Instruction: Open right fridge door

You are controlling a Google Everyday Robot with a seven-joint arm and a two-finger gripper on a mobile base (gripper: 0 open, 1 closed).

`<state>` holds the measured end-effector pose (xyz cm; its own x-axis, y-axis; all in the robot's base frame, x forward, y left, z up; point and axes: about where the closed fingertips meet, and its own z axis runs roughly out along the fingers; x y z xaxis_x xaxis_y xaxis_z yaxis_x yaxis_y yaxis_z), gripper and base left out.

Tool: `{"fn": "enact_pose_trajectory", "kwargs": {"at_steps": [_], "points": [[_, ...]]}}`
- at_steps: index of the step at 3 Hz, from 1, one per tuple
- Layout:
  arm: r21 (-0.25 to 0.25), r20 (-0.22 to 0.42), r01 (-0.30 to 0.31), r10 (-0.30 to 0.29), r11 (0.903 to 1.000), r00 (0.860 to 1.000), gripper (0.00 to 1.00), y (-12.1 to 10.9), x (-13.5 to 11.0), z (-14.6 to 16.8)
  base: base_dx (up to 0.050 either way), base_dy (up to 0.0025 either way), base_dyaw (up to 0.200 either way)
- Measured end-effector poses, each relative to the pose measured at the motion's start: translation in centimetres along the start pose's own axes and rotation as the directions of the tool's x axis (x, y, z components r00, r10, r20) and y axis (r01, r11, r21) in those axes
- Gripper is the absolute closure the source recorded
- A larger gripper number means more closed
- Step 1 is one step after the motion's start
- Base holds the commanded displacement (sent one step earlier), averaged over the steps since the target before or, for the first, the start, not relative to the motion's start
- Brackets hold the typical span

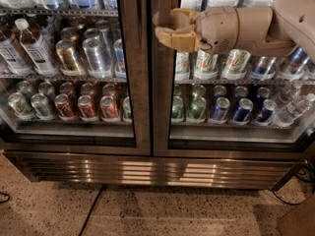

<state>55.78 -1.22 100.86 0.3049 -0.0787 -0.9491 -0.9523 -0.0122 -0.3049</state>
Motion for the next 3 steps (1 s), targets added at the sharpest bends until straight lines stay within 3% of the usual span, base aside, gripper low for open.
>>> {"fn": "enact_pose_trajectory", "kwargs": {"at_steps": [3], "points": [[0.000, 0.000, 0.000, 0.000, 1.0000, 1.000, 1.00, -0.48, 0.01, -0.01, 0.000, 0.00000, 0.000]]}}
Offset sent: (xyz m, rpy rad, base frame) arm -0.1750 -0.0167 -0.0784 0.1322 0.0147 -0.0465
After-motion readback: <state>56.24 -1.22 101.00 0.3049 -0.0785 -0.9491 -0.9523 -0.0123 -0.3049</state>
